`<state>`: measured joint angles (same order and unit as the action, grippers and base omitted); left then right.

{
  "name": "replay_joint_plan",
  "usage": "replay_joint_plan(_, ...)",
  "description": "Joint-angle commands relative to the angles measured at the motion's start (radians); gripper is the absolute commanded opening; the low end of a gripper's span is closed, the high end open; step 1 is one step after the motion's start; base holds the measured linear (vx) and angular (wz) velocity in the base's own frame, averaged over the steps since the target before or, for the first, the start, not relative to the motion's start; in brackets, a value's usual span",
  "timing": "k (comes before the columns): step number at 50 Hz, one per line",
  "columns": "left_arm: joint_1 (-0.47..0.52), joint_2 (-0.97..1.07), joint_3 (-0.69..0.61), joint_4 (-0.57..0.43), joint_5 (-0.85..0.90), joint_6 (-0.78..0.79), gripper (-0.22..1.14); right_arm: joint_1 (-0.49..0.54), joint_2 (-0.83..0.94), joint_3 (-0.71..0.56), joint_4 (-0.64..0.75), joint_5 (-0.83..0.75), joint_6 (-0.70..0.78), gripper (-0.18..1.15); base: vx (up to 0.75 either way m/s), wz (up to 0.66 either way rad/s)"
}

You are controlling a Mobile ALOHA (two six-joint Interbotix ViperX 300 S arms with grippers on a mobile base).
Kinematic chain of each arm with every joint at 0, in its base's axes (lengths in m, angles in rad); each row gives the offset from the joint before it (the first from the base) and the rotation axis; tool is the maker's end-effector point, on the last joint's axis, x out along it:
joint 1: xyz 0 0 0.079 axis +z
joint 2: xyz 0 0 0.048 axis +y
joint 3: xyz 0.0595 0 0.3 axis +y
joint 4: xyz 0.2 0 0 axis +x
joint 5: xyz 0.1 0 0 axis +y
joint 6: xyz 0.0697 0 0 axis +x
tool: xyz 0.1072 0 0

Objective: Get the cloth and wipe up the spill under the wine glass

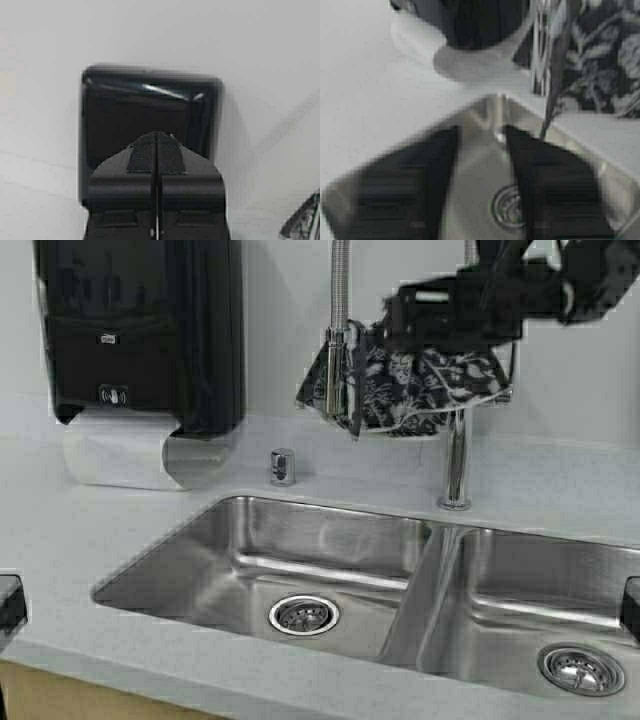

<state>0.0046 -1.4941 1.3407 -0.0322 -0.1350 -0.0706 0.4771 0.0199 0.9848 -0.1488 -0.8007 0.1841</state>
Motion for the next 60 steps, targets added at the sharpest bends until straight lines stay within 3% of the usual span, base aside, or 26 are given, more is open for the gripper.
replay_joint_plan(1,0.000,0.008,-0.009,-0.002,-0.008,0.000,0.02,0.003,0.078,-0.043,0.000,-0.063,0.000,0.93,0.09,0.02)
replay_joint_plan(34,0.000,-0.014,-0.003,-0.002,-0.006,0.003,0.02,-0.005,0.434,-0.379,0.058,-0.097,-0.014,0.92,0.05,0.00)
replay_joint_plan(60,0.000,-0.023,0.000,-0.002,-0.008,0.003,0.02,-0.071,0.474,-0.433,0.063,-0.097,-0.014,0.91,0.03,0.01)
